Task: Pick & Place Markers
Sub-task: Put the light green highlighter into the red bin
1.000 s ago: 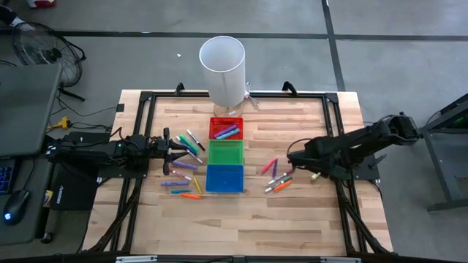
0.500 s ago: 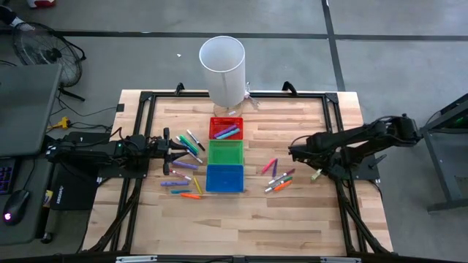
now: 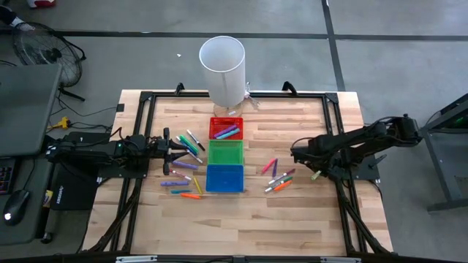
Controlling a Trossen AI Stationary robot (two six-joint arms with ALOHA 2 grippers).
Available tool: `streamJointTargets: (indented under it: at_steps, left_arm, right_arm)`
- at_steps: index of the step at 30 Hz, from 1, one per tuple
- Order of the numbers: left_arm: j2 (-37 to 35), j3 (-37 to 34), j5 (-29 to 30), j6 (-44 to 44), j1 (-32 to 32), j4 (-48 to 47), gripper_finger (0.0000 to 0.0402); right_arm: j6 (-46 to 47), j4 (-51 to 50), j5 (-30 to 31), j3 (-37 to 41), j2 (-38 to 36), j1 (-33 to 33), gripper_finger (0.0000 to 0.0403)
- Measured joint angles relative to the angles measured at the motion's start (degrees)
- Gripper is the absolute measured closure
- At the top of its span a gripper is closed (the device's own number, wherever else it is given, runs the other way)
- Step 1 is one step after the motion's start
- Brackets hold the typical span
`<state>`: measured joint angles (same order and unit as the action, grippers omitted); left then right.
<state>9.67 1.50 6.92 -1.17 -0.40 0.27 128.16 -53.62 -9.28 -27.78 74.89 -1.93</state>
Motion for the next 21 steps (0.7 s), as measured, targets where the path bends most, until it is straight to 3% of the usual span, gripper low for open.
streamJointTargets:
  at_steps: [6, 16, 21]
  left_arm:
    - [0.00, 0.00, 0.00, 0.00, 0.02, 0.00, 0.0316]
    - [-0.02, 0.00, 0.00, 0.00, 0.02, 0.00, 0.0316]
    - [-0.01, 0.00, 0.01, 0.00, 0.01, 0.00, 0.0316]
  right_arm:
    - [-3.92, 0.08, 3.94, 0.33, 0.02, 0.06, 0.0280]
    - [-4.75, 0.10, 4.89, 0.36, 0.08, 0.46, 0.0280]
    - [-5.07, 0.53, 5.10, 0.40, 0.11, 0.44, 0.0307]
